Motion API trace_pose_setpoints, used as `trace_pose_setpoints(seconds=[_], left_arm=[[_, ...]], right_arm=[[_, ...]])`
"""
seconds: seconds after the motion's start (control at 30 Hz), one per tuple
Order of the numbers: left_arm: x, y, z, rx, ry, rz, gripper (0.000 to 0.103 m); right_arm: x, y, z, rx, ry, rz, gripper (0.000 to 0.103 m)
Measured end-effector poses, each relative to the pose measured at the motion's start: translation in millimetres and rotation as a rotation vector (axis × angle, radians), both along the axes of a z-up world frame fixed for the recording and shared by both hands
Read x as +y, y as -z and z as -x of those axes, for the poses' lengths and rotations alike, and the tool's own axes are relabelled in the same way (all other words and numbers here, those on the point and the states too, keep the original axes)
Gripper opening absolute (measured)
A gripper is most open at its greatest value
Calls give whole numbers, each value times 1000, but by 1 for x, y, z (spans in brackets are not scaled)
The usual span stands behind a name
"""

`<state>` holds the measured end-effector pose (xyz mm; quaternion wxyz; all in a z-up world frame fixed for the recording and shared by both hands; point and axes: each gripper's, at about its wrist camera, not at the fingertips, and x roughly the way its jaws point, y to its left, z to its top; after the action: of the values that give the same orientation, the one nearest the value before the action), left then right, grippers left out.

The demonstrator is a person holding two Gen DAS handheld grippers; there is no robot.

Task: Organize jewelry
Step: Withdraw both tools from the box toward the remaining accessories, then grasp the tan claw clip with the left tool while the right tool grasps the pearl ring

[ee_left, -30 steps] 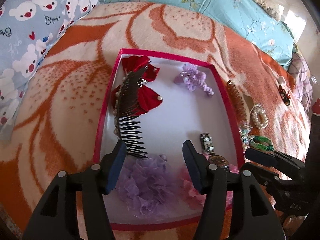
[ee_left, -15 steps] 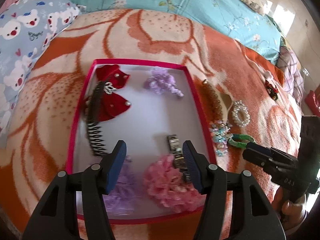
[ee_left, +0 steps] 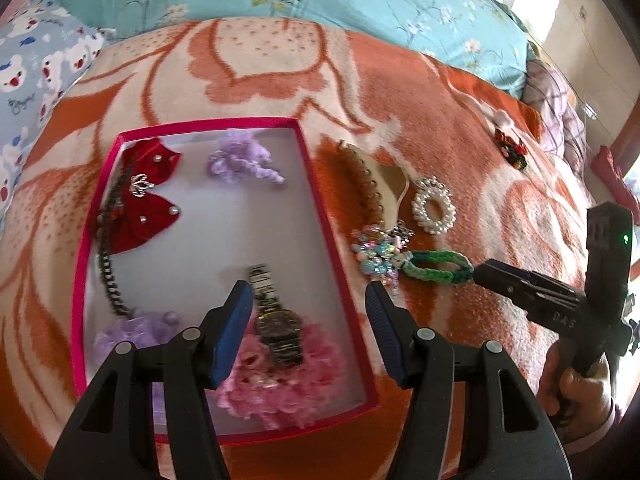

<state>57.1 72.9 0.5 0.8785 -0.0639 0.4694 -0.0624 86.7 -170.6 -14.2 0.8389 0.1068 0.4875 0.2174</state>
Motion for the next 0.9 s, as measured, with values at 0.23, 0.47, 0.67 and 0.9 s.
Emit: trace_pose_setpoints(seconds=[0.23,0.47,0.67,0.9], left_arm=[[-21,-6,-14,-8,33,-2,58],[-48,-8,-44,-4,67,-12,59],[-66,1,-70,25,88,-16,61],[-84,15,-103,70,93,-21,65]], right_arm=[[-12,2,-18,-6,39,32,48],[-18,5,-50,-36,92,92,47],[-13,21,-82,23,79,120,45],[-13,26,-88,20,34,125,14]])
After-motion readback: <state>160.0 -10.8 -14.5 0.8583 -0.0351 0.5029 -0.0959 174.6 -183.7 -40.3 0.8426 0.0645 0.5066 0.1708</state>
